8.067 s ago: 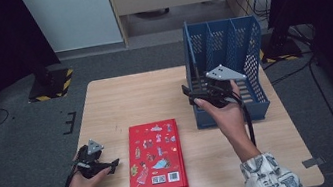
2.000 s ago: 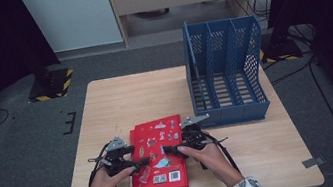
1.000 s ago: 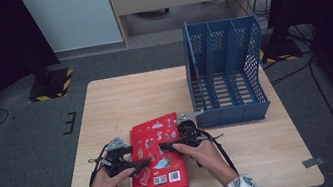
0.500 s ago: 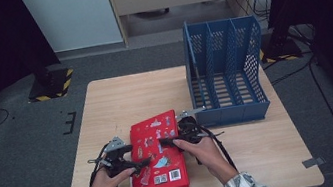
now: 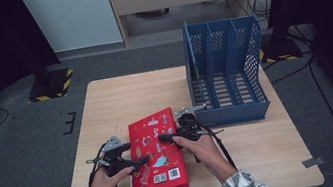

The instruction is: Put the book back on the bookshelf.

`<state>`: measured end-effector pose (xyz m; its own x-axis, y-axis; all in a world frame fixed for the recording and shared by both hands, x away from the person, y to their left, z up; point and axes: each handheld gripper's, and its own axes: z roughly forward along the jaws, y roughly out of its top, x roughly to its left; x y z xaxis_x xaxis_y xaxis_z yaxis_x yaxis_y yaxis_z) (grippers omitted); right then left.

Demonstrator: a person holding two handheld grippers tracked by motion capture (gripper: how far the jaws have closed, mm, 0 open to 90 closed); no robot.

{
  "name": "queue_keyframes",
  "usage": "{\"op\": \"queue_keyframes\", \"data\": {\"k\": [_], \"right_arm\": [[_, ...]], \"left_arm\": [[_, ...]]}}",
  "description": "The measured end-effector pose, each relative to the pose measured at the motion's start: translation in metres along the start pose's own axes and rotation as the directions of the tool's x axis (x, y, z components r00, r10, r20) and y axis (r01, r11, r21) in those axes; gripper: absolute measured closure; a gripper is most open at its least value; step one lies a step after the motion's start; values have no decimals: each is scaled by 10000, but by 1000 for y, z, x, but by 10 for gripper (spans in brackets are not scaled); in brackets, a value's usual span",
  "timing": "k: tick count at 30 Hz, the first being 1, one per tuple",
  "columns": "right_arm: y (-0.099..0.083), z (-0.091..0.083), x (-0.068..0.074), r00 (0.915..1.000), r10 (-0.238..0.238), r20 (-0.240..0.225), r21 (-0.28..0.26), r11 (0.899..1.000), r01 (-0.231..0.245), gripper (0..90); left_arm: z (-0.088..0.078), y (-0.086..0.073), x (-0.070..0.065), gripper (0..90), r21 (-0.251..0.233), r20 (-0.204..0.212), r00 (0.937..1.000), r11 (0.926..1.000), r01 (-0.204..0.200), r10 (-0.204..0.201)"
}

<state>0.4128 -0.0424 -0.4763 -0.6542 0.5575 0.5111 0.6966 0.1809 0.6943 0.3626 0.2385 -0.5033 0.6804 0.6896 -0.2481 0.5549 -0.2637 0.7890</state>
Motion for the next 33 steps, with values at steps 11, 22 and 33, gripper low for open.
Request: {"op": "queue_keyframes", "data": {"k": [11, 22, 33], "right_arm": [[1, -1, 1, 10000, 62, -77, -124, 9999, -63, 551], [3, -3, 4, 9997, -26, -224, -292, 9996, 19, 574], [13, -5, 14, 9967, -786, -184, -108, 9969, 784, 565]], "left_arm": [[-1, -1, 2, 0, -69, 53, 9998, 9998, 189, -189], [-4, -2, 8, 0, -139, 267, 9972, 9974, 709, -705], [-9, 3, 10, 0, -94, 391, 9977, 9984, 562, -558]]}}
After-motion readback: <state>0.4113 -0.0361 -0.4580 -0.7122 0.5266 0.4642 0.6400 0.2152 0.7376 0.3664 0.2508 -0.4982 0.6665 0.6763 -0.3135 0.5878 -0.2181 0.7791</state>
